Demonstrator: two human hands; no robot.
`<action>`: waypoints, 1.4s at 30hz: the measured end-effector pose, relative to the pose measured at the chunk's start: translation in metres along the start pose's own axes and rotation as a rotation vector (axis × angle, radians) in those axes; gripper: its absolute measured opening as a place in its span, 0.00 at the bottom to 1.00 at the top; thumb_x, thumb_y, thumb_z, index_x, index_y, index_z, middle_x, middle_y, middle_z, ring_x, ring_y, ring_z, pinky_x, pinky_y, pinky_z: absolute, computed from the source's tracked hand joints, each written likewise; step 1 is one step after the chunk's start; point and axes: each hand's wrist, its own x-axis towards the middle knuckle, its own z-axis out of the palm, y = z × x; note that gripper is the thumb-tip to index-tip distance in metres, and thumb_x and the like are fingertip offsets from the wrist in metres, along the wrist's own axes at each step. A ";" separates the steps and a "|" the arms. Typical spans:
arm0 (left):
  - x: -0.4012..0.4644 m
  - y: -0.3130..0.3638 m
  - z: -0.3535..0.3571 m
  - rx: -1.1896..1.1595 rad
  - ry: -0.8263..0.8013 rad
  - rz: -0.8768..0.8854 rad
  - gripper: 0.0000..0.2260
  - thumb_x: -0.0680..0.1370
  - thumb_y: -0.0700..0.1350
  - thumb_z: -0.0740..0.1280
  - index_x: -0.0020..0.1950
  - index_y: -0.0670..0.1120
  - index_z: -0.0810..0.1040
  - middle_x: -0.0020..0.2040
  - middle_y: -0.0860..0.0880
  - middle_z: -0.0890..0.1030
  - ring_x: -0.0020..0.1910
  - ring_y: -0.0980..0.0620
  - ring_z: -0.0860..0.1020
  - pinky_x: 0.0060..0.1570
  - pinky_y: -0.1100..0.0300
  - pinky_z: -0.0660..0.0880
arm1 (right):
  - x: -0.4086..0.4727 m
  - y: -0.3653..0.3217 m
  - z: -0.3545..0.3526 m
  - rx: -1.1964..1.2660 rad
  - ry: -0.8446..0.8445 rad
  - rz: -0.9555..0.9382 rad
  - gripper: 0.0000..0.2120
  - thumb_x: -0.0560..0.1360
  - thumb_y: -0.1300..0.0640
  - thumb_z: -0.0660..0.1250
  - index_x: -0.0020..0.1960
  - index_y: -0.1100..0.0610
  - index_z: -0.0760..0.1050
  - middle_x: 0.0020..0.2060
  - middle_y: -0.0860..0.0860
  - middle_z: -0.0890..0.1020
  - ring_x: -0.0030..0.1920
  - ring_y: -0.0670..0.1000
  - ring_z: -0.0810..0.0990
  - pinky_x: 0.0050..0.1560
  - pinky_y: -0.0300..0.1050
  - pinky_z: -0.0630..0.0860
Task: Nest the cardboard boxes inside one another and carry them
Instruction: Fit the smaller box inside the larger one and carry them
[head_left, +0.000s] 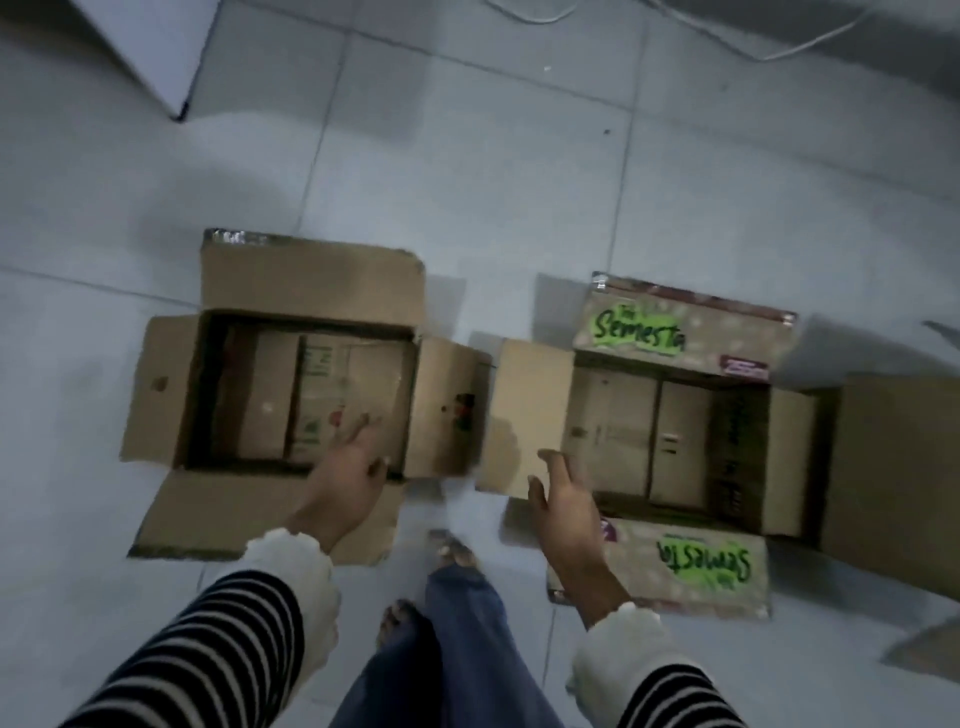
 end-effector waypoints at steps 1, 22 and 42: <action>0.001 0.018 0.007 0.004 -0.026 0.018 0.24 0.77 0.40 0.60 0.73 0.45 0.60 0.71 0.40 0.68 0.67 0.42 0.68 0.65 0.50 0.67 | -0.004 0.014 -0.010 -0.022 0.031 0.047 0.15 0.77 0.58 0.60 0.63 0.57 0.67 0.60 0.57 0.74 0.51 0.57 0.78 0.48 0.50 0.77; 0.112 0.171 0.237 0.190 0.201 -0.067 0.31 0.74 0.39 0.65 0.74 0.50 0.55 0.76 0.43 0.57 0.73 0.39 0.57 0.69 0.42 0.61 | 0.133 0.353 -0.098 -0.167 0.270 0.335 0.27 0.73 0.64 0.62 0.69 0.60 0.57 0.68 0.63 0.65 0.65 0.66 0.64 0.58 0.64 0.70; 0.130 0.093 0.171 0.127 0.108 -0.354 0.50 0.56 0.71 0.65 0.68 0.71 0.36 0.76 0.37 0.44 0.73 0.32 0.49 0.67 0.29 0.54 | 0.149 0.365 -0.086 0.661 -0.111 0.363 0.48 0.60 0.42 0.72 0.72 0.36 0.46 0.73 0.58 0.58 0.67 0.64 0.64 0.61 0.70 0.67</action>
